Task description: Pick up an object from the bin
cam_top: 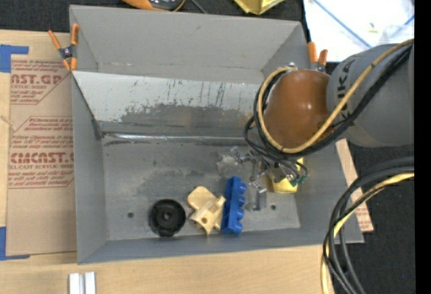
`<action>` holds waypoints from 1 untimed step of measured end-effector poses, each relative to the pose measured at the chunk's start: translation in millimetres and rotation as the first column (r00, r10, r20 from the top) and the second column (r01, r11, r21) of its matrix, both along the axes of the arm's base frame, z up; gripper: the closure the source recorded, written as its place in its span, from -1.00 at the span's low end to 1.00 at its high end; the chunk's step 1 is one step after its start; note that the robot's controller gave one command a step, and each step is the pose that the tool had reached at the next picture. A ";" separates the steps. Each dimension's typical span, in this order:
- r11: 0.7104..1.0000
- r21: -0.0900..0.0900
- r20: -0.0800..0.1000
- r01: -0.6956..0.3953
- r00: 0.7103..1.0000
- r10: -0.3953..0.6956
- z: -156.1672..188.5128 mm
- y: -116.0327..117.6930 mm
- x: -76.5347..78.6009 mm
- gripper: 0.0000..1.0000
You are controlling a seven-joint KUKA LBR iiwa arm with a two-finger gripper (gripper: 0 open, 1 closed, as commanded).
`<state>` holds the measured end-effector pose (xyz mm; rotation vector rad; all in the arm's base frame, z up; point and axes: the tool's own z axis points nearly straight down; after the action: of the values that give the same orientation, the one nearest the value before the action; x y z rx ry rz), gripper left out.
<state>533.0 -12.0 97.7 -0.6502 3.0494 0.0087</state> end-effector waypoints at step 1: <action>0.990 -0.003 0.005 -0.142 0.990 0.142 -2.5 8.7 5.0 -1.00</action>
Offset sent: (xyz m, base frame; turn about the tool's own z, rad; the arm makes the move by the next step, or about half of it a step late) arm -0.0495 -0.0087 -0.0277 -0.2620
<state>537.9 -3.3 95.1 -0.8646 2.9915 0.0053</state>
